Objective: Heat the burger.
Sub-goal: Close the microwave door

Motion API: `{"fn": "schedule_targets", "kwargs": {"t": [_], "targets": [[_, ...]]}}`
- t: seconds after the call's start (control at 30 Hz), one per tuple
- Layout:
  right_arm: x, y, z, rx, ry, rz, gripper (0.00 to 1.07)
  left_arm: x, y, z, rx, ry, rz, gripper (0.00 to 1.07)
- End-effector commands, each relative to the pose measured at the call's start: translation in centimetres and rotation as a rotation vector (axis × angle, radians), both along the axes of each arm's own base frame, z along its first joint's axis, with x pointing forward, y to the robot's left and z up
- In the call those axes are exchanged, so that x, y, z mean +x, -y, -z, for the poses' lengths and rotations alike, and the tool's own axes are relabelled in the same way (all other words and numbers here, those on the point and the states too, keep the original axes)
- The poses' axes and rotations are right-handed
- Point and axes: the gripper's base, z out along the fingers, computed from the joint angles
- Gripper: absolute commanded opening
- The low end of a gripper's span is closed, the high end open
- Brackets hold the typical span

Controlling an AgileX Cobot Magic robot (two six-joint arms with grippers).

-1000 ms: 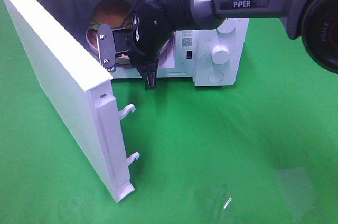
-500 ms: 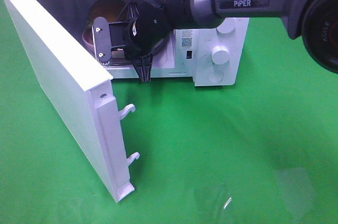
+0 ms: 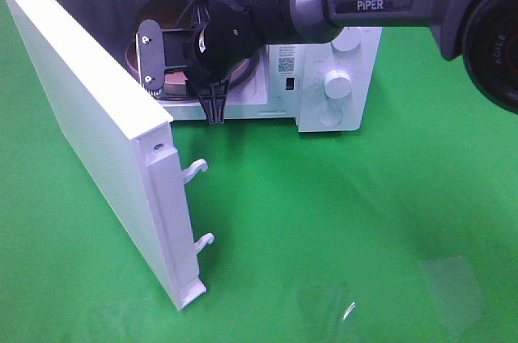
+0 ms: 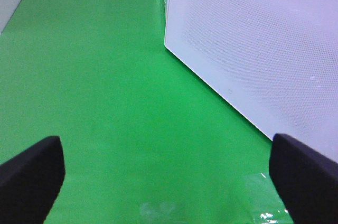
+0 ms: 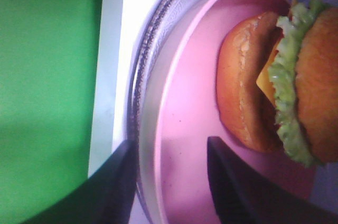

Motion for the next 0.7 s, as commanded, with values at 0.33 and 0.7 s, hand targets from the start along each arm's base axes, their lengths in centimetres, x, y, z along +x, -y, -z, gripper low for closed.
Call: {"fn": "schedule_targets", "kwargs": {"t": [0.33, 0.7], "targets": [[-1.7, 1.3, -2.0, 0.032, -0.005, 0.010, 0.50, -0.1, 0.0, -0.1, -0.005, 0.027, 0.008, 1.00], [-3.9, 2.9, -2.9, 0.041, -0.035, 0.016, 0.68, -0.1, 0.0, -0.1, -0.005, 0.027, 0.008, 1.00]]}}
